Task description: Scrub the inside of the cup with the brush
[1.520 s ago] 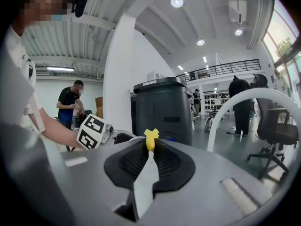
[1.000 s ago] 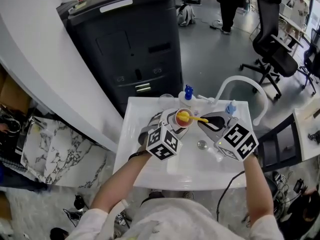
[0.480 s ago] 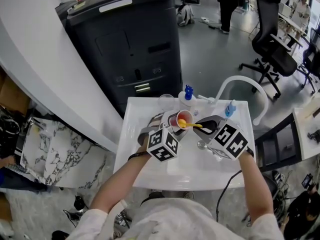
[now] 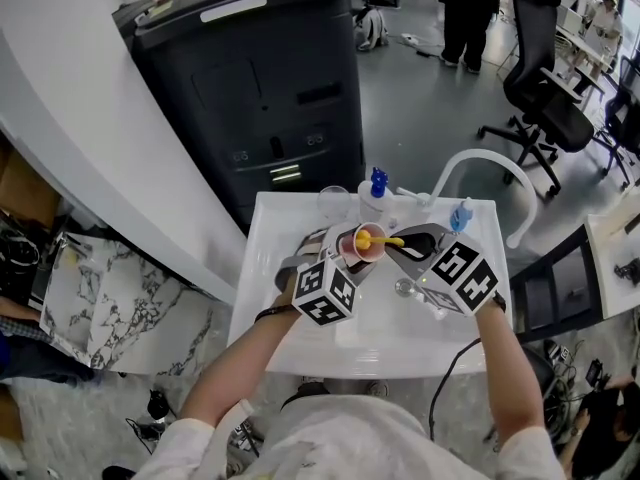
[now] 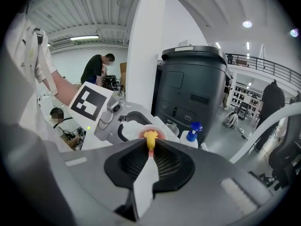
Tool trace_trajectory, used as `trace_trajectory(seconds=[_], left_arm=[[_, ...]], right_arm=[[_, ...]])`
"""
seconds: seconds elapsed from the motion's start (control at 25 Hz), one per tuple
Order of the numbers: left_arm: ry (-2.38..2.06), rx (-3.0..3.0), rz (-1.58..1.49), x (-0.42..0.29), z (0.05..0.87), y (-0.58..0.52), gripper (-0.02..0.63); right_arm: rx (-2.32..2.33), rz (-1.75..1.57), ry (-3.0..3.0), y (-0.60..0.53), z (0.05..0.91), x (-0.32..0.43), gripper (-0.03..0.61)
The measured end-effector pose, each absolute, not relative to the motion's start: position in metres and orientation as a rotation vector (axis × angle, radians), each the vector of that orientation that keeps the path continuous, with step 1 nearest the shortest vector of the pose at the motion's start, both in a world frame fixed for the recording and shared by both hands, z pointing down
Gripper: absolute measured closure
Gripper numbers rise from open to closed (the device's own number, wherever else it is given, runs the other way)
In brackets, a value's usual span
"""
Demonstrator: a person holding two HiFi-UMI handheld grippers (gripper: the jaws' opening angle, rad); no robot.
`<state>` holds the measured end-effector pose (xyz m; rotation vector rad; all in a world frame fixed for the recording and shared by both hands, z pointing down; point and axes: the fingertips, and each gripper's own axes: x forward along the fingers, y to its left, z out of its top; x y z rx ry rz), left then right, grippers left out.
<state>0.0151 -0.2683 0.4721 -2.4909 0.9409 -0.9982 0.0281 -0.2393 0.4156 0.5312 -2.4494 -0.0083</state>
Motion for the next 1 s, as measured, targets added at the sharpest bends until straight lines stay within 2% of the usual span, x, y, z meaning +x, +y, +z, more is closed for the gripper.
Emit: trace_trajectory(seconds=[1.0], left_arm=[[0.941, -2.538, -0.986, 0.011, 0.478, -0.267, 0.324]], right_arm=[[0.511, 0.149, -2.489, -0.228, 0.427, 0.027, 0.545]])
